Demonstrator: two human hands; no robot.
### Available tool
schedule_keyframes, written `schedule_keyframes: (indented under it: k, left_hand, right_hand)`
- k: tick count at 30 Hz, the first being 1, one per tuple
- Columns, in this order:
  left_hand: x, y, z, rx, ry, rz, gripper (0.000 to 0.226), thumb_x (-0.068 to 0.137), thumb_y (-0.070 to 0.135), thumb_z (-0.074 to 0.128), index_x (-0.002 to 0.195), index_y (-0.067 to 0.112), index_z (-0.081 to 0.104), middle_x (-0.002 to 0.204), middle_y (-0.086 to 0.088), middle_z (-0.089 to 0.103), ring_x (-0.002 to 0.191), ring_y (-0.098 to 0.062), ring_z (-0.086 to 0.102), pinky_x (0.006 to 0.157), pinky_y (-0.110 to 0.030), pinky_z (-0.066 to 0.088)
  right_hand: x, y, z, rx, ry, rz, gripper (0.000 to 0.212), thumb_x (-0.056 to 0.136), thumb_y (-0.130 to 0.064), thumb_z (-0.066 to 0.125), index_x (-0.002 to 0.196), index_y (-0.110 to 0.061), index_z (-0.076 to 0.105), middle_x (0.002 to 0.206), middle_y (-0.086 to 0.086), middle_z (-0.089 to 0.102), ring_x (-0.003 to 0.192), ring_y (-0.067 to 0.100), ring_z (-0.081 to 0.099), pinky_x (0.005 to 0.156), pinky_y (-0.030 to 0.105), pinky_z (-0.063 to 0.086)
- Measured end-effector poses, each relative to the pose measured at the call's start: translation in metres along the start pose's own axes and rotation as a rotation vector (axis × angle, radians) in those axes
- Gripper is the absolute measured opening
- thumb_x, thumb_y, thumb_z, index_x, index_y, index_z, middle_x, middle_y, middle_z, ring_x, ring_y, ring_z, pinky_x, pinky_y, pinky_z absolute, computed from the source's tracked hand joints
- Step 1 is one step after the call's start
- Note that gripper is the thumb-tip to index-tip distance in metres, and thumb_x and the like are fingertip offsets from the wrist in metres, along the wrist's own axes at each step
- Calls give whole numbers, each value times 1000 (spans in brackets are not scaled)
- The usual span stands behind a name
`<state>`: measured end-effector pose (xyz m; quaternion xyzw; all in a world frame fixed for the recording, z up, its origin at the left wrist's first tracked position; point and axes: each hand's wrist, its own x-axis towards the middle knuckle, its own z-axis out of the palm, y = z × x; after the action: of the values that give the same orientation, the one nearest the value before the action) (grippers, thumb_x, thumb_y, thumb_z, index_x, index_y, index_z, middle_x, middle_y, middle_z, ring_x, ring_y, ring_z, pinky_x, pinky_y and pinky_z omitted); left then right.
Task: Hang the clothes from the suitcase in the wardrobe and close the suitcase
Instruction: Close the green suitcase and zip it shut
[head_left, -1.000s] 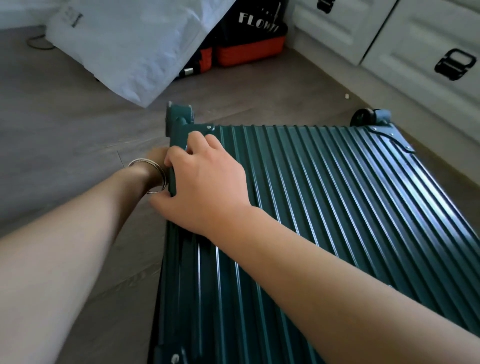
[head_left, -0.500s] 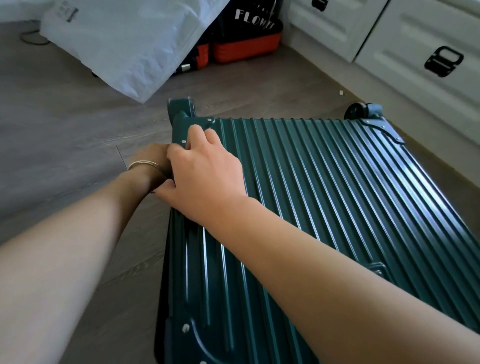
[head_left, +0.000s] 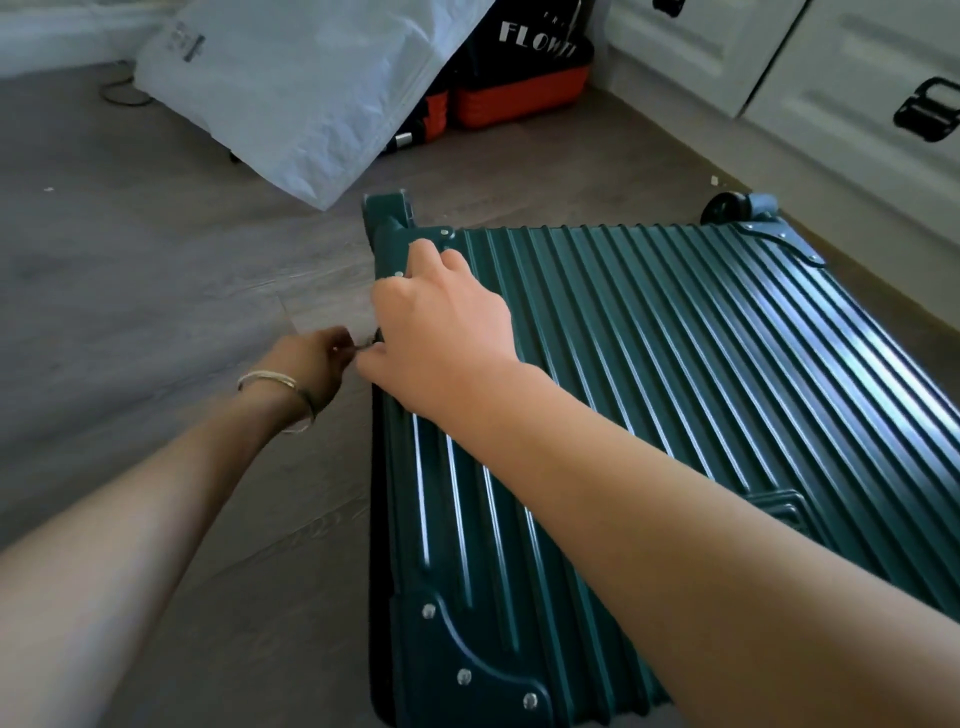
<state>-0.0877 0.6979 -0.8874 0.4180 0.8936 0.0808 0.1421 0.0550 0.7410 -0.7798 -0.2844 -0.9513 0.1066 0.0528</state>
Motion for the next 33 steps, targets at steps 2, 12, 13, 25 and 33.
schedule_keyframes:
  k: [2,12,13,25,33]
  left_hand:
    - [-25,-6,11,-126,-7,28,24,96,17,41,74,14,51,80,-17,65,78,-31,60,73,-34,43]
    - [-182,-11,47,-486,-159,-34,32,96,16,41,66,25,40,56,4,56,52,-5,52,62,-22,38]
    - [-191,-11,50,-500,-151,-42,34,96,15,41,64,26,37,53,6,54,48,0,50,58,-18,36]
    - [-205,-5,44,-411,-141,-100,21,95,16,38,100,11,57,87,-21,71,86,-36,66,77,-39,52]
    - [-237,-15,41,-355,-94,-132,17,96,21,34,85,15,46,82,-20,69,79,-36,63,74,-41,50]
  right_hand:
    - [3,-2,1,-11,-4,21,21,87,-22,54,81,-16,35,102,5,31,92,22,28,52,27,24]
    - [-21,-12,6,-92,-138,39,40,96,-29,46,133,-16,45,147,13,24,133,30,27,82,34,41]
    - [-32,-12,3,-74,-208,17,49,95,-39,45,140,-20,37,153,12,16,140,30,18,93,39,42]
    - [-151,-2,-29,-364,-408,-330,117,68,-54,71,141,-46,-21,154,0,-29,143,26,-27,112,62,-4]
    - [-149,-25,-33,-330,-90,-281,101,74,-39,73,148,-37,4,159,5,-4,146,30,-12,109,67,-2]
